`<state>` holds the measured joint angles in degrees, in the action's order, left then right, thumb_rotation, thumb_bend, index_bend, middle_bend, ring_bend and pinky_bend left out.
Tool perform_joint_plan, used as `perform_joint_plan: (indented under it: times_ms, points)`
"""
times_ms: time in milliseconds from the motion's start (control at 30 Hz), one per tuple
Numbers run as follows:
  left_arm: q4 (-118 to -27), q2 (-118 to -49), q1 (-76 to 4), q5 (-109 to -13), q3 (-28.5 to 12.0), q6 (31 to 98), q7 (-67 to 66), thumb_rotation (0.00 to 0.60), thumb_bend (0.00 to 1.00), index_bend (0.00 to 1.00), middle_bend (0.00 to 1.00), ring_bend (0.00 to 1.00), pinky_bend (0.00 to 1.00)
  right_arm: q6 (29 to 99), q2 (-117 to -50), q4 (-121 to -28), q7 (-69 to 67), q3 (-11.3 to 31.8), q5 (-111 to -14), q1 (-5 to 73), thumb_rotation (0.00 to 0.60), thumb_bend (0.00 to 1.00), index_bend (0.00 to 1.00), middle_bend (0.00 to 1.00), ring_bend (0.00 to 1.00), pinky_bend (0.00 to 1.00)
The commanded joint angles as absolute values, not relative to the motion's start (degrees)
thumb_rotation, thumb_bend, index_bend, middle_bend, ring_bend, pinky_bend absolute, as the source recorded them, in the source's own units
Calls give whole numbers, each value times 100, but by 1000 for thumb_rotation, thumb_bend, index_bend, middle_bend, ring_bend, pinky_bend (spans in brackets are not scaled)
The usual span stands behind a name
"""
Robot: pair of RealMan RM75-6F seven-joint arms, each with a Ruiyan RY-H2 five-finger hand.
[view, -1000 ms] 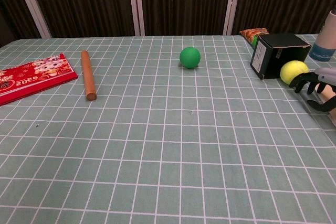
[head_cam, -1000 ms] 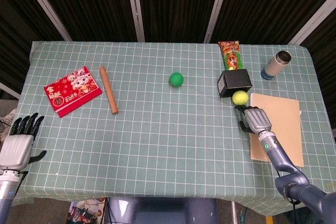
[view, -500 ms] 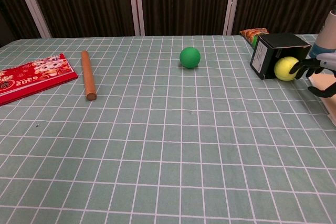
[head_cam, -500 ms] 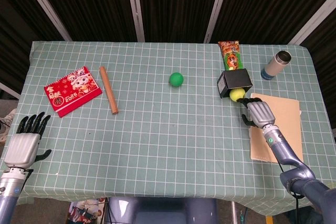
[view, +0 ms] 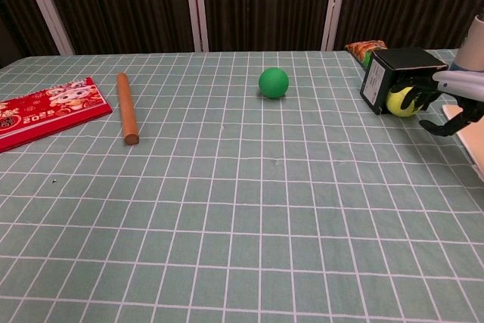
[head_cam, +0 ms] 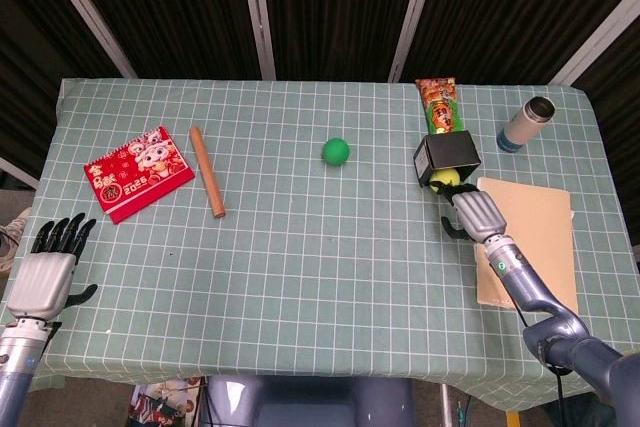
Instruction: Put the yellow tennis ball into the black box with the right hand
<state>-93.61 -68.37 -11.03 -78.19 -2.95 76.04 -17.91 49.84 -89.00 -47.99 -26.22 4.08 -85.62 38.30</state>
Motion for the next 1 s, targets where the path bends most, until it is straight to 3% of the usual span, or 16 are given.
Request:
perform_joint_plan:
  times_ms: [33,200,333,433,767,1000]
  points:
    - [-9381,-6821,-1093,-7839,-280,7619,-1762,600,157,0,0,0,0,4864,-8884,-4693,-2751,396,-8567,3901,600,548,111,255,133,137]
    - [-9309,-6844,-1129,-7715,-291,7507,-1766,600,157,0,0,0,0,4734,-8913,-4471,-2927,329,-8608,3973,600,548,111,218,71,43]
    - [-9295,-6860,-1137,-7720,-290,7521,-1777,600,157,0,0,0,0,4587,-8913,-4351,-3149,226,-8670,4020,600,548,103,77,2,0]
    - [-9298,-6865,-1145,-7712,-294,7522,-1780,600,158,0,0,0,0,4512,-8869,-4344,-3312,123,-8749,4040,600,548,35,1,0,0]
    - [-9332,-6864,-1165,-7715,-271,7509,-1822,600,158,0,0,0,0,4609,-8606,-4613,-3405,-30,-8823,3944,600,548,0,0,0,0]
    - [-9447,-6739,-1023,-8026,-170,7825,-1640,600,159,0,0,0,0,5241,-8076,-5565,-3040,-46,-8754,3534,600,540,0,0,0,0]
